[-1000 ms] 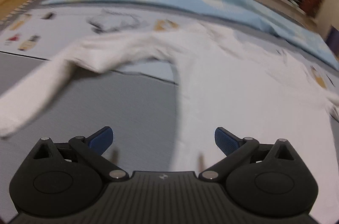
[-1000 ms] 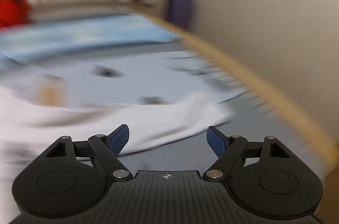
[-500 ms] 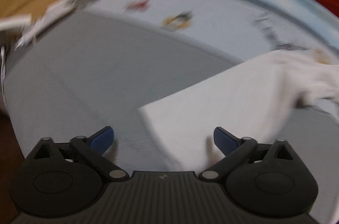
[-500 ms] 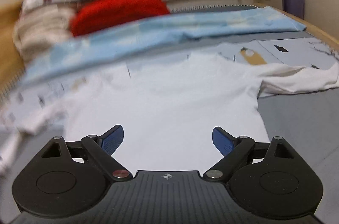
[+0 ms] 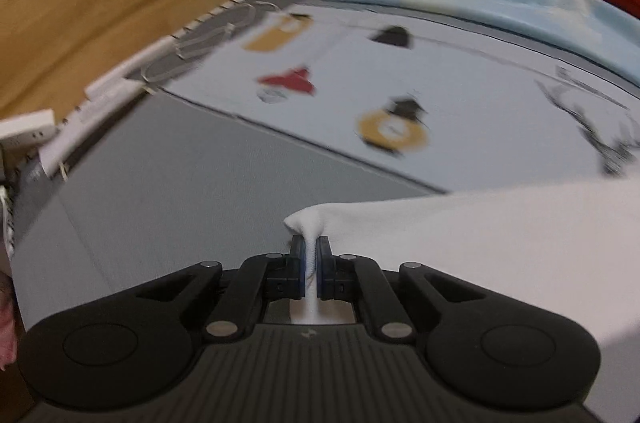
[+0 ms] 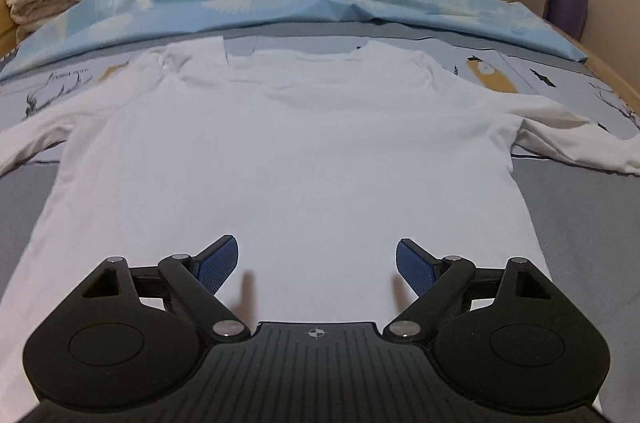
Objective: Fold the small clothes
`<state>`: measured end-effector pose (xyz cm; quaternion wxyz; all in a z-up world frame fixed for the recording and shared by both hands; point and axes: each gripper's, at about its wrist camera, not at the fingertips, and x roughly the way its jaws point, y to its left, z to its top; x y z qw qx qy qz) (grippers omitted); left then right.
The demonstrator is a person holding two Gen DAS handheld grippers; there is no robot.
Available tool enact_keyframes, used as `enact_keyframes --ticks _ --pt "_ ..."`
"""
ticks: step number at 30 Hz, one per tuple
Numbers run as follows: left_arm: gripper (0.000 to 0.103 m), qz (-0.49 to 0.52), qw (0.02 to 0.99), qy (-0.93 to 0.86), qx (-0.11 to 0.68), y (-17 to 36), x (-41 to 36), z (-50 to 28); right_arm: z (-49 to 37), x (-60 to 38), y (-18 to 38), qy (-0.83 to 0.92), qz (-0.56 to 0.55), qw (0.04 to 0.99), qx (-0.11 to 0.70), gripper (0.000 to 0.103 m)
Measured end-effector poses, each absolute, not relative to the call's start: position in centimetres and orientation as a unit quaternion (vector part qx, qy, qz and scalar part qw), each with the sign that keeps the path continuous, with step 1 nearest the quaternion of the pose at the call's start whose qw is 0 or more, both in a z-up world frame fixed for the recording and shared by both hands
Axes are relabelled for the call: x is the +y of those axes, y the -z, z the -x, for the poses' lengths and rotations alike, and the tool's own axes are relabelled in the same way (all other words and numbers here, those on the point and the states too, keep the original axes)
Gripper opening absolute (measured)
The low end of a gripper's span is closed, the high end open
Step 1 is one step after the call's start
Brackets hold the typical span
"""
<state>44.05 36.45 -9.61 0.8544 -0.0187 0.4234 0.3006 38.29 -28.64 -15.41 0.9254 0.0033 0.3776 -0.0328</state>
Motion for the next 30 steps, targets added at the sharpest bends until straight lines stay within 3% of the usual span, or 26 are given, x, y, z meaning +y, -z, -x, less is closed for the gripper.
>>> enact_keyframes --ticks 4,5,6,8,13,19,30 --pt "0.010 0.019 0.857 -0.311 0.410 10.1 36.2 -46.6 -38.3 -29.2 16.2 0.025 -0.010 0.918 0.396 0.087" --pt "0.025 0.026 0.856 -0.321 0.404 10.1 36.0 -46.7 -38.4 -29.3 16.3 0.024 -0.015 0.916 0.399 0.087" --pt "0.057 0.037 0.856 -0.325 0.401 9.8 35.9 -46.5 -38.3 -29.4 16.2 0.021 -0.021 0.916 0.400 0.087" --pt "0.090 0.052 0.859 -0.331 0.386 8.9 35.2 -45.5 -38.1 -29.7 15.8 0.017 -0.030 0.918 0.394 0.087" --pt "0.092 0.068 0.880 -0.268 0.387 6.0 31.2 -42.7 -37.0 -31.2 14.5 0.020 -0.049 0.927 0.370 0.088" --pt "0.101 0.176 0.872 -0.238 0.390 5.1 28.2 -38.4 -36.0 -33.0 13.9 0.027 -0.084 0.925 0.370 0.088" --pt "0.103 0.156 0.863 -0.260 0.404 5.8 25.2 -37.4 -35.9 -33.6 13.9 0.035 -0.077 0.927 0.366 0.088"
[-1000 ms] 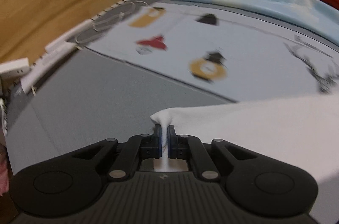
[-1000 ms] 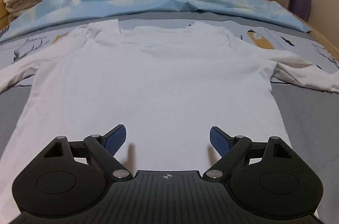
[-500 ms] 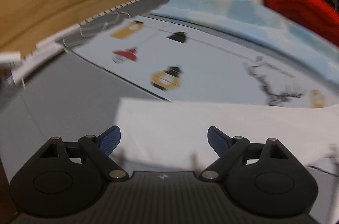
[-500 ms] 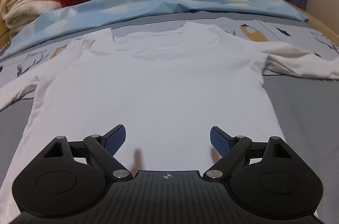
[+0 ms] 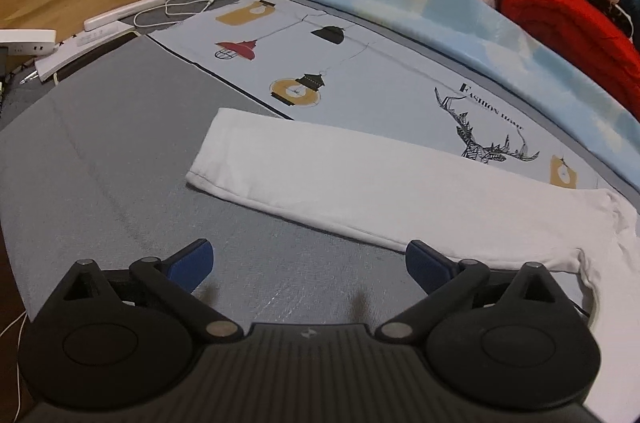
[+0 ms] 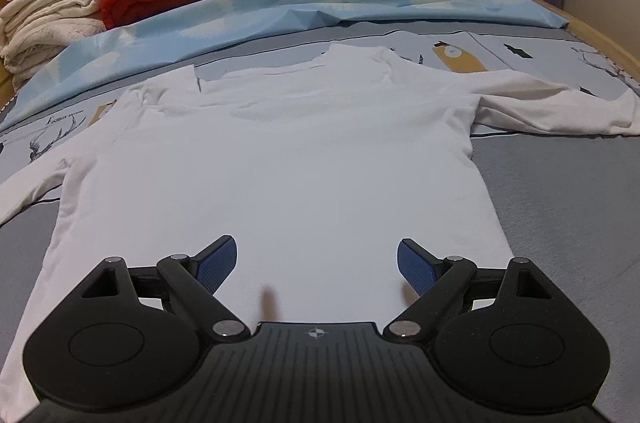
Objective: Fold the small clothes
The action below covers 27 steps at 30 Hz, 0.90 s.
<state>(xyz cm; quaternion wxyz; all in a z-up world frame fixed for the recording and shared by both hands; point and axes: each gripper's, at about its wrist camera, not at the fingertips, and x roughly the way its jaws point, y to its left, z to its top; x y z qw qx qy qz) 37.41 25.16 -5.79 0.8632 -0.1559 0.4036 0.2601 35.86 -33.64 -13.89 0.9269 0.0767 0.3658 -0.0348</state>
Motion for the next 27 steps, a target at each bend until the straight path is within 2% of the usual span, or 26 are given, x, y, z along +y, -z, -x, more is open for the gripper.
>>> enact_keyframes --ticks 7,13,17,18,19,20,21,24,27 --pt "0.103 0.147 0.849 -0.269 0.430 8.4 26.3 -41.2 -36.9 -34.2 14.6 0.053 -0.086 0.919 0.381 0.088" --pt "0.102 0.273 0.812 -0.269 0.441 11.4 31.1 -43.5 -37.6 -33.9 15.2 0.052 -0.104 0.909 0.399 0.088" --pt "0.102 0.294 0.810 -0.291 0.416 11.6 32.2 -44.9 -38.0 -33.8 15.4 0.051 -0.113 0.905 0.406 0.088" --pt "0.096 0.294 0.811 -0.295 0.410 11.5 32.3 -45.3 -38.1 -33.7 15.5 0.051 -0.116 0.904 0.409 0.088" --pt "0.082 0.289 0.815 -0.305 0.398 11.4 32.3 -45.5 -38.2 -33.8 15.5 0.050 -0.118 0.903 0.411 0.088" --pt "0.026 0.270 0.819 -0.324 0.389 11.0 32.2 -45.9 -38.3 -33.8 15.6 0.050 -0.121 0.901 0.413 0.088" --pt "0.007 0.258 0.816 -0.341 0.389 10.8 32.4 -46.1 -38.4 -33.8 15.6 0.048 -0.125 0.900 0.416 0.088" --pt "0.007 0.310 0.805 -0.357 0.359 9.7 32.9 -45.3 -38.5 -33.8 15.4 0.043 -0.126 0.900 0.415 0.088" --pt "0.007 0.281 0.836 -0.343 0.322 5.9 31.1 -46.6 -38.3 -34.3 14.9 0.047 -0.129 0.902 0.408 0.088"
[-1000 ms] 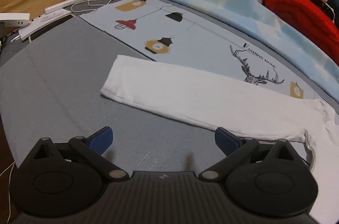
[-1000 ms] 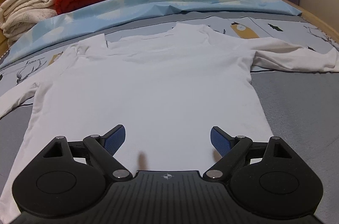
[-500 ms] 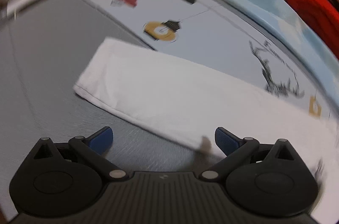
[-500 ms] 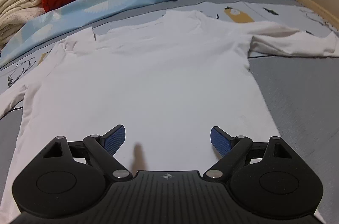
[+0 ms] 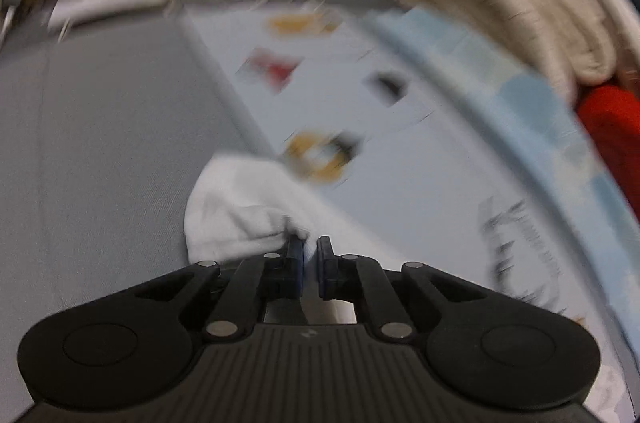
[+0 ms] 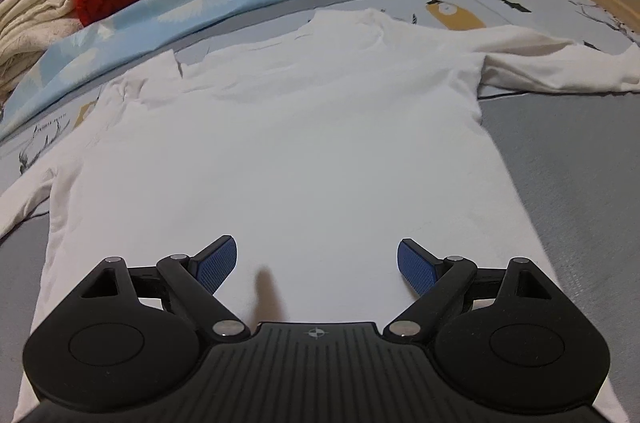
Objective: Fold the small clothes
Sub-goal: 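Grasp the shirt hem with both grippers and fold it toward the collar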
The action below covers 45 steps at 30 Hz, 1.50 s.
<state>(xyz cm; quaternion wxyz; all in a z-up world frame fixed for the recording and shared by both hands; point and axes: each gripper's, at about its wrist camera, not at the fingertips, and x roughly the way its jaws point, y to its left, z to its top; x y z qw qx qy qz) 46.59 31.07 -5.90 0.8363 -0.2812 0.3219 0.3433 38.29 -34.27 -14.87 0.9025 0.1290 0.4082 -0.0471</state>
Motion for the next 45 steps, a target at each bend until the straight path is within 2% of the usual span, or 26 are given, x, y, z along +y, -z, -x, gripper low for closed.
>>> enact_keyframes --ticks 3,7,9,11,13,14,15,18,20,23,28,35,39,41,42,43,44,45 --pt "0.007 0.270 0.878 -0.284 0.275 0.5 26.3 -49.2 -37.9 -35.3 14.0 0.044 -0.158 0.900 0.403 0.088" --pt "0.007 0.231 0.936 -0.141 0.227 -6.3 13.5 -52.1 -37.7 -36.5 13.2 0.044 -0.187 0.899 0.394 0.088" --pt "0.007 0.207 0.954 -0.053 0.211 -7.9 5.3 -52.2 -37.7 -36.7 13.0 0.048 -0.189 0.900 0.390 0.088" --pt "0.009 0.187 0.957 0.038 0.219 -7.3 -3.1 -51.4 -37.6 -37.0 12.7 0.051 -0.192 0.901 0.385 0.088" --pt "0.047 0.145 0.949 0.119 0.253 -4.3 -10.2 -50.2 -37.7 -37.5 12.5 0.054 -0.195 0.902 0.381 0.088" --pt "0.091 0.108 0.943 0.148 0.278 -2.4 -12.9 -49.6 -37.8 -37.8 12.4 0.058 -0.199 0.902 0.379 0.088" --pt "0.103 0.058 0.939 0.156 0.302 -0.2 -15.3 -48.6 -37.8 -38.2 12.4 0.063 -0.204 0.901 0.378 0.088" --pt "0.102 -0.077 0.930 0.162 0.321 5.1 -16.7 -45.7 -37.8 -39.4 12.1 0.070 -0.221 0.898 0.373 0.088" --pt "0.102 -0.117 0.927 0.144 0.326 7.0 -13.9 -44.8 -37.6 -40.1 11.9 0.069 -0.227 0.899 0.368 0.088" --pt "0.102 -0.099 0.930 0.096 0.340 8.3 -6.9 -45.4 -37.6 -40.9 11.7 0.064 -0.236 0.901 0.358 0.088" --pt "0.102 0.050 0.921 0.027 0.385 9.4 2.9 -49.8 -40.9 -41.6 11.4 0.036 -0.258 0.901 0.348 0.088" --pt "0.102 0.070 0.888 0.119 0.439 11.5 5.1 -51.9 -52.8 -40.1 13.8 0.058 -0.170 0.913 0.367 0.088" --pt "0.102 0.019 0.893 0.111 0.437 12.9 4.8 -52.2 -56.5 -38.6 17.2 0.117 -0.105 0.899 0.408 0.085" --pt "0.097 0.006 0.896 0.078 0.437 13.4 5.2 -52.6 -56.4 -37.7 17.6 0.120 -0.074 0.908 0.394 0.069" --pt "0.094 0.018 0.897 0.062 0.436 13.4 5.8 -52.9 -56.1 -37.2 17.5 0.108 -0.061 0.915 0.384 0.042" --pt "0.092 0.034 0.898 0.054 0.435 13.2 6.3 -53.1 -55.8 -36.9 17.4 0.095 -0.058 0.917 0.383 0.029" --pt "0.087 0.054 0.899 0.051 0.432 13.1 6.9 -53.3 -55.6 -36.6 17.2 0.091 -0.053 0.917 0.384 0.024" --pt "0.083 0.064 0.898 0.052 0.432 12.9 7.2 -53.4 -55.5 -36.3 17.1 0.092 -0.042 0.918 0.383 0.012"
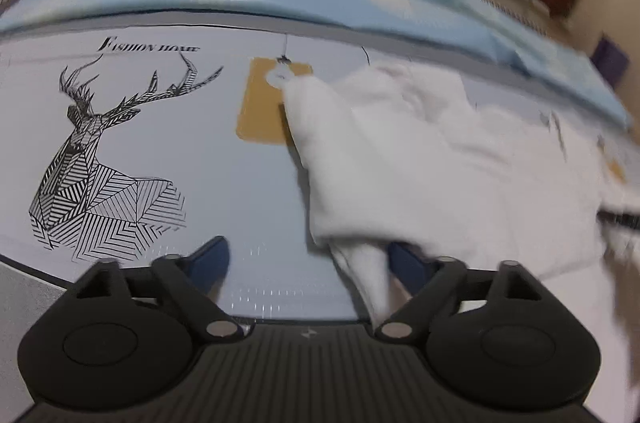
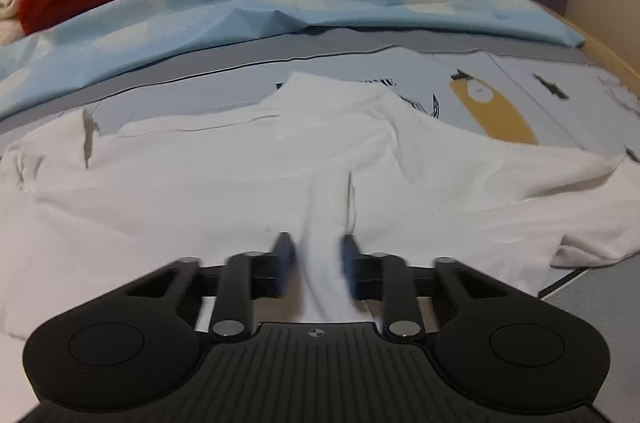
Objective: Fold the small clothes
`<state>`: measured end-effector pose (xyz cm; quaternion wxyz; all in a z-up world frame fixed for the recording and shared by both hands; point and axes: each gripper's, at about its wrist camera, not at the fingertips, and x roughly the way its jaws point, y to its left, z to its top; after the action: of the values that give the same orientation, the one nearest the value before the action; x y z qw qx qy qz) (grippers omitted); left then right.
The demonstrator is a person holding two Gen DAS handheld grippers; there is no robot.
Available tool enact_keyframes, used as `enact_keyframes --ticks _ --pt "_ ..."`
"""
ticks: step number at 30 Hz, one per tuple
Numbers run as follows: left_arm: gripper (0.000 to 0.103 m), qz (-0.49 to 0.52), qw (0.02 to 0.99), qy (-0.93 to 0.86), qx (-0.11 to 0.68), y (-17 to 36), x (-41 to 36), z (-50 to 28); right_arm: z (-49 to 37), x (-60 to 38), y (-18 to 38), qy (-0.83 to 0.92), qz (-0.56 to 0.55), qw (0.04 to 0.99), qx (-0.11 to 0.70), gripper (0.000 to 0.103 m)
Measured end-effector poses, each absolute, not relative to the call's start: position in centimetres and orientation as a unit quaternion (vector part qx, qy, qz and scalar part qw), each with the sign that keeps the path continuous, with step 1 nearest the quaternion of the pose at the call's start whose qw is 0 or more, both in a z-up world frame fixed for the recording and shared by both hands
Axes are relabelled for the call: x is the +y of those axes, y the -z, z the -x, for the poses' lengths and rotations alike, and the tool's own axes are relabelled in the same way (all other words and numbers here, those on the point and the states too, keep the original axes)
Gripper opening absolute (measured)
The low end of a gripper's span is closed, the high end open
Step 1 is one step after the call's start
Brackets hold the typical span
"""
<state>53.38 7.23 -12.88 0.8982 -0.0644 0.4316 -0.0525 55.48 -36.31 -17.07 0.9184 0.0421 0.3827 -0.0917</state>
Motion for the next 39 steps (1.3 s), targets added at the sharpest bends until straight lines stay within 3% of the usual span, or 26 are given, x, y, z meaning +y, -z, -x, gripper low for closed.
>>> enact_keyframes --ticks 4,9,11,13,18,22,34,35,37,39 --pt "0.071 0.068 0.902 0.065 0.421 12.9 7.2 -53.3 -55.3 -36.2 15.5 0.091 -0.056 0.923 0.370 0.008" --pt "0.045 0.049 0.910 0.068 0.406 12.7 6.0 -53.5 -55.0 -35.4 11.2 0.054 -0.065 0.945 0.317 0.007" --pt "0.041 0.035 0.912 0.062 0.405 12.6 5.2 -53.8 -55.0 -35.2 9.5 0.035 -0.064 0.950 0.305 0.006" --pt "0.043 0.015 0.911 0.047 0.409 12.8 4.8 -53.9 -54.9 -35.7 8.1 0.024 -0.059 0.956 0.286 0.006" --pt "0.068 0.014 0.915 0.021 0.403 13.1 5.6 -54.0 -57.3 -40.1 12.0 0.080 -0.045 0.939 0.332 0.006" --pt "0.070 0.024 0.915 0.015 0.402 13.1 6.0 -53.9 -57.9 -41.8 17.2 0.092 -0.050 0.920 0.378 0.006" --pt "0.074 0.008 0.922 -0.030 0.386 11.4 5.4 -53.0 -56.9 -43.3 15.9 0.053 -0.097 0.935 0.336 0.010" --pt "0.078 0.004 0.915 -0.037 0.402 11.6 5.4 -53.1 -57.0 -43.4 15.9 0.053 -0.097 0.934 0.341 0.016" --pt "0.079 0.021 0.901 -0.040 0.431 12.3 6.1 -53.5 -57.4 -43.7 16.1 0.068 -0.091 0.924 0.365 0.047" --pt "0.084 0.049 0.894 -0.036 0.444 12.1 7.3 -53.6 -56.9 -44.6 15.6 0.082 -0.099 0.926 0.354 0.049"
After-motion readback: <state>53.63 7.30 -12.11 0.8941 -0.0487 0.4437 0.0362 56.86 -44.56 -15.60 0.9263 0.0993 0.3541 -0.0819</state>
